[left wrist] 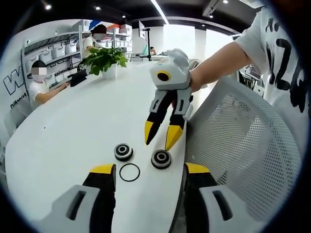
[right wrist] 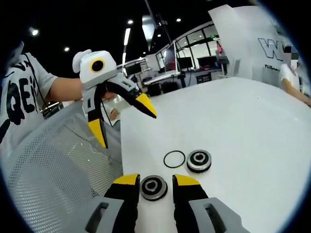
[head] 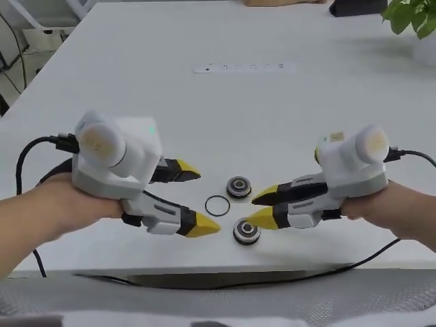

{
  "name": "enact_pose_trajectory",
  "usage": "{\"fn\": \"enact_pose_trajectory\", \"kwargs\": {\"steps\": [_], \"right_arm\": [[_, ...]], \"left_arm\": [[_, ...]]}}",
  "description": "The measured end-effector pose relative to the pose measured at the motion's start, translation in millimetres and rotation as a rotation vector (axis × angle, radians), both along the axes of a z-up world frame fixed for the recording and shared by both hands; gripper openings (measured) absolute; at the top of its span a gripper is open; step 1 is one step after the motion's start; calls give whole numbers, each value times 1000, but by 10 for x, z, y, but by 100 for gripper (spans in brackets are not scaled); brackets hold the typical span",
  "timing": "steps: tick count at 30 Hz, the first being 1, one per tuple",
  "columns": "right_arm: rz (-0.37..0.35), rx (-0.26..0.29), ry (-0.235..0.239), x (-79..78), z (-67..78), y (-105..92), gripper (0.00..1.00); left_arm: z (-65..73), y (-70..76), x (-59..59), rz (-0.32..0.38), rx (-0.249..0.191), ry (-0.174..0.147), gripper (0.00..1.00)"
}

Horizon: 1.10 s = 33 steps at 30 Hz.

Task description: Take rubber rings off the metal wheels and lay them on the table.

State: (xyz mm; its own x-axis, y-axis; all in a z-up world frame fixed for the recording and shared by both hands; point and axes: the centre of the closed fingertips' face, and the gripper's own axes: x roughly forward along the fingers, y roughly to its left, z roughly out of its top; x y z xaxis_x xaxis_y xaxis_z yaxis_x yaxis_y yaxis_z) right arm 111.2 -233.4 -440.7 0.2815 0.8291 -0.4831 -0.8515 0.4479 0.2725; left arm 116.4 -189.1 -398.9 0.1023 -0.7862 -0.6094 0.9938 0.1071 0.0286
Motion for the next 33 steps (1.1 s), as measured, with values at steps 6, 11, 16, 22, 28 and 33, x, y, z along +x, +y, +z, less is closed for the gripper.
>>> {"fn": "enact_pose_trajectory", "kwargs": {"steps": [6,11,16,22,28,33], "right_arm": [[8,-13,-1,-49,-59,-20,26],[19,-33,-7,-79,-106,-42,26],[23,-46,-21,-100,-125,-51,26],[36,-66,-29,-128,-191,-55,26],[54,-86,-35,-137,-277,-87,25],[64,-98,-43,-140,-310,-103,24]], "left_arm": [[-46,-50,-29,-25,13,4,50],[-96,-94,-49,-41,26,12,49],[-151,-155,-86,-63,38,19,47],[-227,-210,-100,-80,49,31,43],[-341,-207,-85,-88,73,40,40],[-390,-234,-92,-96,83,55,37]]}}
